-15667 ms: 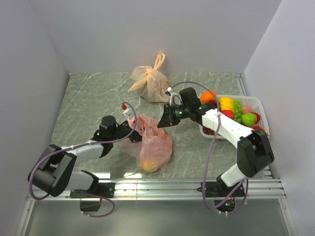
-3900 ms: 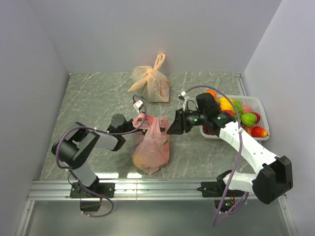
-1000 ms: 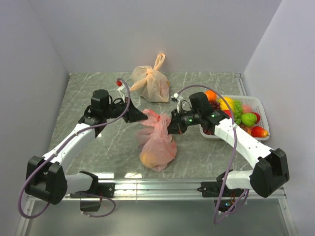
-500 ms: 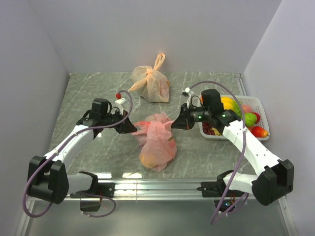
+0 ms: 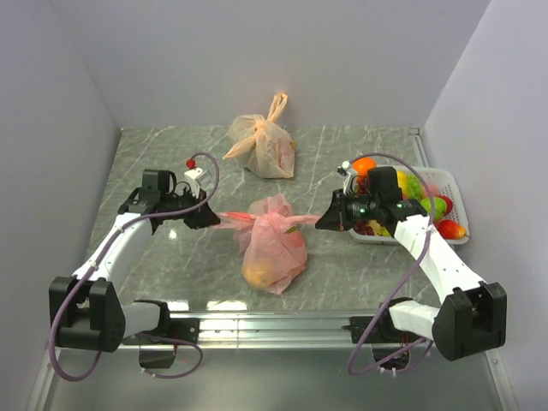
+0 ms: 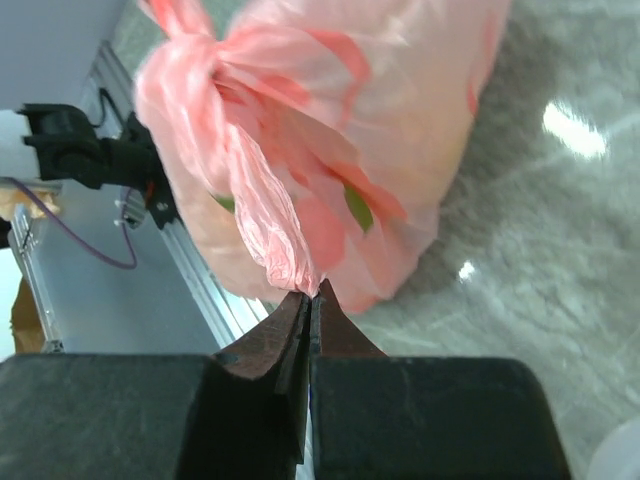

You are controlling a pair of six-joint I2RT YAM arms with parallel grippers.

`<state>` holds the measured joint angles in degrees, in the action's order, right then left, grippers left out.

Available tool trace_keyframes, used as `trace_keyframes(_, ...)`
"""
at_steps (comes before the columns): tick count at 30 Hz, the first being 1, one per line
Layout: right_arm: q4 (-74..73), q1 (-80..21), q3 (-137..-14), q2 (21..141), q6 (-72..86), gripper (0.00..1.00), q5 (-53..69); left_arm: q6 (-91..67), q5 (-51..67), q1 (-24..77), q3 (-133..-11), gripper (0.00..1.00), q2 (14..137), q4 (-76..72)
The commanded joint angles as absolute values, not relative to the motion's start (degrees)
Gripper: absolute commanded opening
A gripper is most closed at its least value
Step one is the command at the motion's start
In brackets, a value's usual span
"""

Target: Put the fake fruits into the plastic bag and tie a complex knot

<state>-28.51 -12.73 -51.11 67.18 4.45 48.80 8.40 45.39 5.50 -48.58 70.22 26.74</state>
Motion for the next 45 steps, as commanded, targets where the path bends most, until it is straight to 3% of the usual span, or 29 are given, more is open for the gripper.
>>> trace_keyframes(1, -32.96, -9.84, -49.40, 64.25, -1.12, 0.00, 43.42, 17.65, 39.72, 2.55, -50.10, 0.00, 68.56, 31.46)
trace_keyframes(6, -35.06, -10.28, -52.80, 65.65, -5.18, 0.00, 47.09, 18.19, 52.01, 3.25, -51.50, 0.00, 68.29, 31.03)
trace_keyframes(10, -37.96, -13.35, -57.82, 68.64, -9.83, 0.00, 46.33, 17.58, 54.49, 6.41, -53.26, 0.04, 69.17, 30.59)
trace_keyframes(13, -39.37, -17.39, -60.99, 70.57, -11.16, 0.21, 41.69, 15.65, 53.62, 8.70, -53.53, 0.12, 69.17, 28.66)
trace_keyframes(14, -39.46, -18.10, -62.04, 71.19, -10.81, 0.33, 40.62, 15.21, 53.61, 9.31, -53.35, 0.16, 69.00, 28.13)
trace_keyframes(15, -39.38, -18.71, -62.40, 71.37, -10.64, 0.56, 39.74, 14.51, 53.70, 9.66, -53.18, 0.18, 68.82, 27.25)
trace_keyframes(17, -38.68, -19.60, -62.49, 71.02, -10.28, 0.65, 38.50, 13.98, 53.53, 10.02, -53.17, 0.26, 68.73, 26.72)
trace_keyframes(18, -38.15, -20.47, -62.49, 70.75, -10.54, 0.73, 37.71, 13.71, 53.44, 10.11, -53.17, 0.27, 68.64, 26.72)
trace_keyframes(19, -38.23, -20.91, -62.66, 70.58, -11.24, 0.74, 37.27, 13.80, 53.44, 10.11, -53.26, 0.27, 68.56, 26.81)
trace_keyframes(25, -38.85, -24.08, -65.30, 72.15, -17.74, 0.73, 30.24, 14.15, 53.52, 10.11, -53.26, 0.34, 68.38, 26.81)
trace_keyframes(30, -38.15, -25.84, -67.24, 75.49, -22.14, 0.73, 26.37, 13.01, 53.70, 10.37, -53.00, 0.49, 68.99, 25.67)
trace_keyframes(37, -37.80, -27.86, -66.89, 79.54, -29.78, 0.70, 25.67, 16.43, 49.84, 12.30, -56.33, 0.54, 71.80, 28.30)
trace_keyframes(38, -37.53, -27.95, -67.06, 80.24, -29.79, 0.68, 25.58, 16.52, 49.14, 13.26, -56.60, 0.54, 72.15, 28.47)
trace_keyframes(41, -35.87, -28.30, -67.50, 81.29, -29.88, 0.44, 25.05, 16.61, 46.41, 15.02, -56.78, 0.54, 73.56, 27.95)
trace_keyframes(45, -34.81, -29.09, -66.80, 81.48, -30.32, 0.29, 23.56, 16.69, 42.55, 17.84, -57.39, 0.52, 76.27, 28.91)
